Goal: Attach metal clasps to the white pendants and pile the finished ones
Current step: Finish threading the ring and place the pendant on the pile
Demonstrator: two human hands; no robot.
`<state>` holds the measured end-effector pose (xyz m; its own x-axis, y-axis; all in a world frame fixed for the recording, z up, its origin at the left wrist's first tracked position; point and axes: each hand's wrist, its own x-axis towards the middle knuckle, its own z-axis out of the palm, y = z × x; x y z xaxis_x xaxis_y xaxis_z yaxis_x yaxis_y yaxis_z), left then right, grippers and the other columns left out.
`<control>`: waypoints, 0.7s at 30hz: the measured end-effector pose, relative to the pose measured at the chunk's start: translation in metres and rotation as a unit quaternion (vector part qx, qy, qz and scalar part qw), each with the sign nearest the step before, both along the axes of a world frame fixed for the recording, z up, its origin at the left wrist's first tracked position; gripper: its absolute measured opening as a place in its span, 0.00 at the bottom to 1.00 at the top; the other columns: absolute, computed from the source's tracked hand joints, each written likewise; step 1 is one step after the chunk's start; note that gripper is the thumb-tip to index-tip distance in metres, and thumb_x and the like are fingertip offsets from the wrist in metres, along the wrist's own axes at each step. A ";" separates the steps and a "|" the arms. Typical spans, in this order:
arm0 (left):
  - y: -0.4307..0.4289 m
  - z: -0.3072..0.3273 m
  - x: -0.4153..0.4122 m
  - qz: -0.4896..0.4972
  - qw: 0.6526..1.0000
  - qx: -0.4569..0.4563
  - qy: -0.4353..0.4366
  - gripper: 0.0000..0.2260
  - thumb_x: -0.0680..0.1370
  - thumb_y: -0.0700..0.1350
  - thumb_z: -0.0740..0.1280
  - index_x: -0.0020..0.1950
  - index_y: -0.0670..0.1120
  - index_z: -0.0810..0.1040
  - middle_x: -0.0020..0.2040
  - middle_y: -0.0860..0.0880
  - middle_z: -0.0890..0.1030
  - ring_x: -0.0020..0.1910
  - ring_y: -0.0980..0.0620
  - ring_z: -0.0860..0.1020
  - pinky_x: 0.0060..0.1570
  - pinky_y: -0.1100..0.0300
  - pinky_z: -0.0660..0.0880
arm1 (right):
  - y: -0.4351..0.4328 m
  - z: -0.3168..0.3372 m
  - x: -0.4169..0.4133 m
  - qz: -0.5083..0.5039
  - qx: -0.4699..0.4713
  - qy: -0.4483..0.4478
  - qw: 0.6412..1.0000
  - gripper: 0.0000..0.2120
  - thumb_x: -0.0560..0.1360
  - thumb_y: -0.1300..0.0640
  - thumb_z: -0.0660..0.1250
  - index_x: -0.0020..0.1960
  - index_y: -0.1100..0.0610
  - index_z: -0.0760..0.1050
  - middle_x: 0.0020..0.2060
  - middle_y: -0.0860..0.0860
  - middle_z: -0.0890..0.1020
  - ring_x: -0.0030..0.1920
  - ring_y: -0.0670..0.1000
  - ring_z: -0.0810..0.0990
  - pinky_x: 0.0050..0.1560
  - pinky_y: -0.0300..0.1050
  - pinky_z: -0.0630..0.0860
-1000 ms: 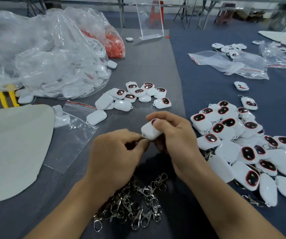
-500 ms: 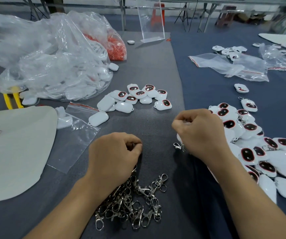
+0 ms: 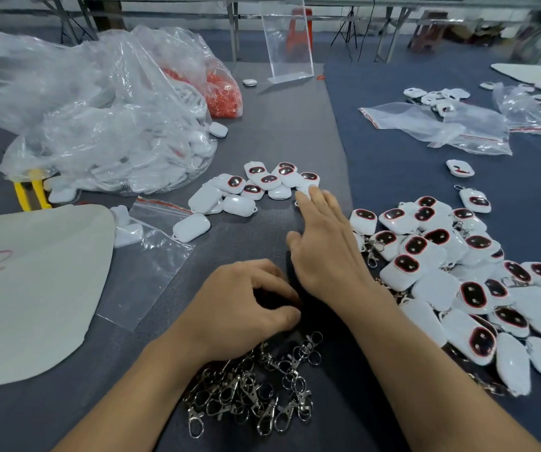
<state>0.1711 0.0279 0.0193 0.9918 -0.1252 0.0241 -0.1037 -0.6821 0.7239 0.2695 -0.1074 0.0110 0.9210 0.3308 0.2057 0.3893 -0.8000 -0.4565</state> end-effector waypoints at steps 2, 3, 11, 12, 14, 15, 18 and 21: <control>0.000 0.000 0.000 -0.005 1.000 -0.002 -0.004 0.07 0.67 0.53 0.73 0.44 0.60 0.87 0.48 0.64 0.81 0.50 0.62 0.80 0.55 0.64 0.73 | 0.003 -0.008 0.014 -0.011 -0.009 0.038 0.999 0.33 0.82 0.52 0.62 0.83 0.57 0.53 0.83 0.53 0.54 0.82 0.53 0.48 0.80 0.49 0.47; 0.000 0.000 -0.001 -0.006 1.000 -0.004 -0.005 0.07 0.67 0.53 0.72 0.43 0.60 0.87 0.48 0.64 0.81 0.50 0.62 0.80 0.54 0.65 0.73 | 0.002 -0.010 0.020 -0.020 -0.034 0.032 0.999 0.33 0.83 0.48 0.61 0.83 0.57 0.53 0.83 0.53 0.55 0.82 0.54 0.50 0.80 0.50 0.49; 0.003 0.007 -0.008 -0.065 0.998 0.022 -0.008 0.07 0.67 0.55 0.75 0.44 0.61 0.87 0.50 0.62 0.80 0.53 0.61 0.79 0.54 0.65 0.73 | -0.019 -0.013 0.022 -0.154 -0.065 -0.092 0.982 0.09 0.78 0.56 0.61 0.58 0.55 0.72 0.55 0.54 0.75 0.56 0.59 0.76 0.61 0.53 0.65; 0.003 0.008 -0.009 -0.077 0.997 0.032 -0.001 0.09 0.66 0.57 0.75 0.45 0.62 0.86 0.51 0.63 0.80 0.54 0.61 0.79 0.55 0.64 0.73 | -0.025 -0.012 0.023 -0.170 -0.065 -0.087 0.979 0.09 0.77 0.57 0.62 0.57 0.55 0.72 0.54 0.55 0.76 0.55 0.60 0.76 0.61 0.53 0.64; 0.003 0.010 -0.012 -0.094 0.994 0.058 0.009 0.13 0.64 0.60 0.75 0.47 0.66 0.85 0.52 0.64 0.78 0.56 0.63 0.77 0.55 0.65 0.71 | -0.038 -0.011 0.026 -0.198 -0.078 -0.060 0.975 0.11 0.76 0.58 0.62 0.58 0.55 0.72 0.55 0.55 0.76 0.57 0.60 0.77 0.64 0.54 0.63; 0.003 0.010 -0.012 -0.099 0.993 0.069 0.012 0.14 0.63 0.62 0.75 0.48 0.67 0.84 0.52 0.65 0.77 0.56 0.64 0.76 0.55 0.66 0.70 | -0.043 -0.010 0.028 -0.214 -0.094 -0.045 0.971 0.12 0.76 0.58 0.63 0.59 0.55 0.72 0.56 0.56 0.76 0.58 0.61 0.77 0.65 0.55 0.63; 0.000 0.010 -0.014 -0.107 0.991 0.075 0.013 0.15 0.63 0.62 0.76 0.49 0.70 0.83 0.51 0.67 0.77 0.55 0.66 0.74 0.53 0.70 0.62 | -0.052 -0.002 0.031 -0.237 -0.103 -0.066 0.964 0.08 0.77 0.58 0.62 0.56 0.56 0.75 0.54 0.57 0.79 0.58 0.61 0.77 0.65 0.54 0.61; -0.006 0.009 -0.014 -0.119 0.989 0.086 0.009 0.17 0.64 0.61 0.75 0.52 0.71 0.82 0.49 0.66 0.78 0.53 0.64 0.75 0.57 0.70 0.60 | -0.041 0.006 0.018 -0.172 0.006 -0.146 0.974 0.07 0.80 0.60 0.61 0.45 0.57 0.75 0.43 0.55 0.80 0.47 0.62 0.76 0.53 0.54 0.65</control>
